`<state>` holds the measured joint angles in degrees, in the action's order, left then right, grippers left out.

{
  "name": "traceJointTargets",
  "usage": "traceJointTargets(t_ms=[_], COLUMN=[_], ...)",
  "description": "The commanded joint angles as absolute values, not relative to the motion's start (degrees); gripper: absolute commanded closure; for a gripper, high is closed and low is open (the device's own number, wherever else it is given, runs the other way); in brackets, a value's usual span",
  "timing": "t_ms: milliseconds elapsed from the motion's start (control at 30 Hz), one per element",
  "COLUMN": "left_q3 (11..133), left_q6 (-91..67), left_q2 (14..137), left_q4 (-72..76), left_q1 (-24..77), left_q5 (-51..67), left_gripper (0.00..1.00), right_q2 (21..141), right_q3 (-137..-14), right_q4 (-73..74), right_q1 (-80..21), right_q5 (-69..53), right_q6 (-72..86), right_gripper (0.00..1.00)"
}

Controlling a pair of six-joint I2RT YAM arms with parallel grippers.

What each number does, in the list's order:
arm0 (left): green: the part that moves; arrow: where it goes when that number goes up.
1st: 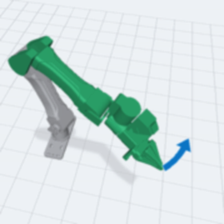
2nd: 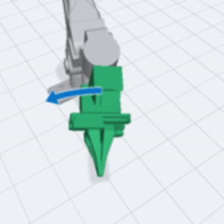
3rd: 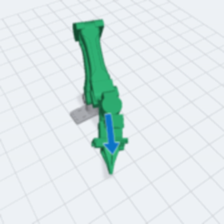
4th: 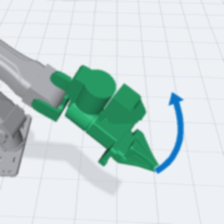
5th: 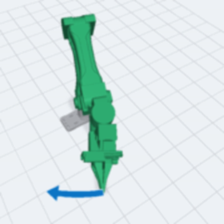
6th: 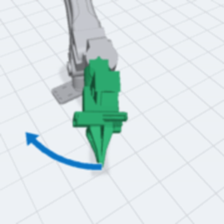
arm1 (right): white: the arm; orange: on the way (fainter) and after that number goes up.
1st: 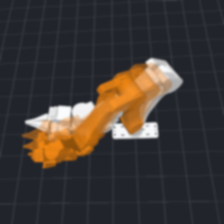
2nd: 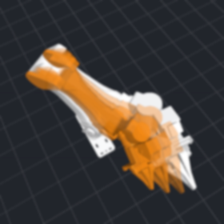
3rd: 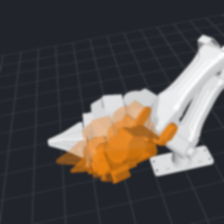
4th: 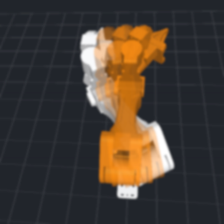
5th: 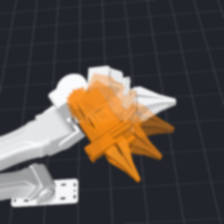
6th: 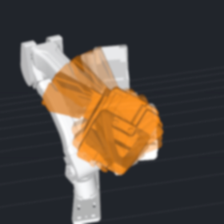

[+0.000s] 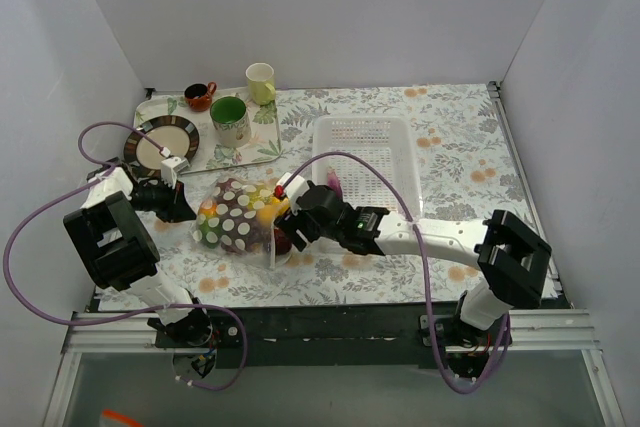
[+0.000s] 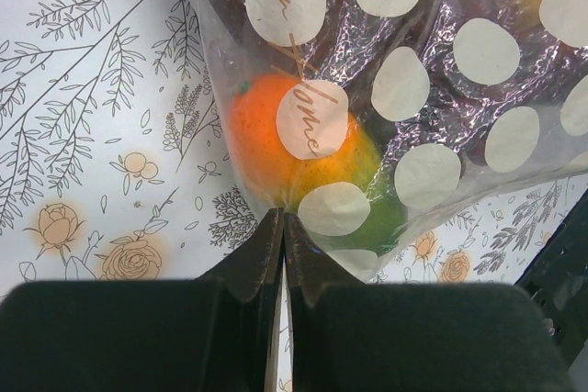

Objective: Open the zip-top bag and remove the fake food

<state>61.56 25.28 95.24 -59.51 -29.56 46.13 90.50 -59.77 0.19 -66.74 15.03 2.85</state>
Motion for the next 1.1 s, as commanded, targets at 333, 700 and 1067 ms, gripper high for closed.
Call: traceJointTargets(t_ms=[333,700,1067], left_q3=[60.38,62.05,67.76], left_q6=[24.35,25.75,25.06], left_q2=[93.25,88.42,87.98], left_q4=[-57.22,-68.62,-71.55], left_q1=[-29.97,-24.79,-23.91], left_q5=[49.04,55.81,55.64], left_gripper=[1.00,1.00,1.00], right_q2=[102.56,108.63,106.53], right_q3=[-63.98,-67.06,-62.93], right_q4=[-4.92,-8.69,-8.00], right_q1=[-65.92,-65.83,-65.74], right_q5=[-5.10,-1.06,-0.88], right_q6=[2.55,3.86,5.53], right_gripper=[0.07,0.11,0.45])
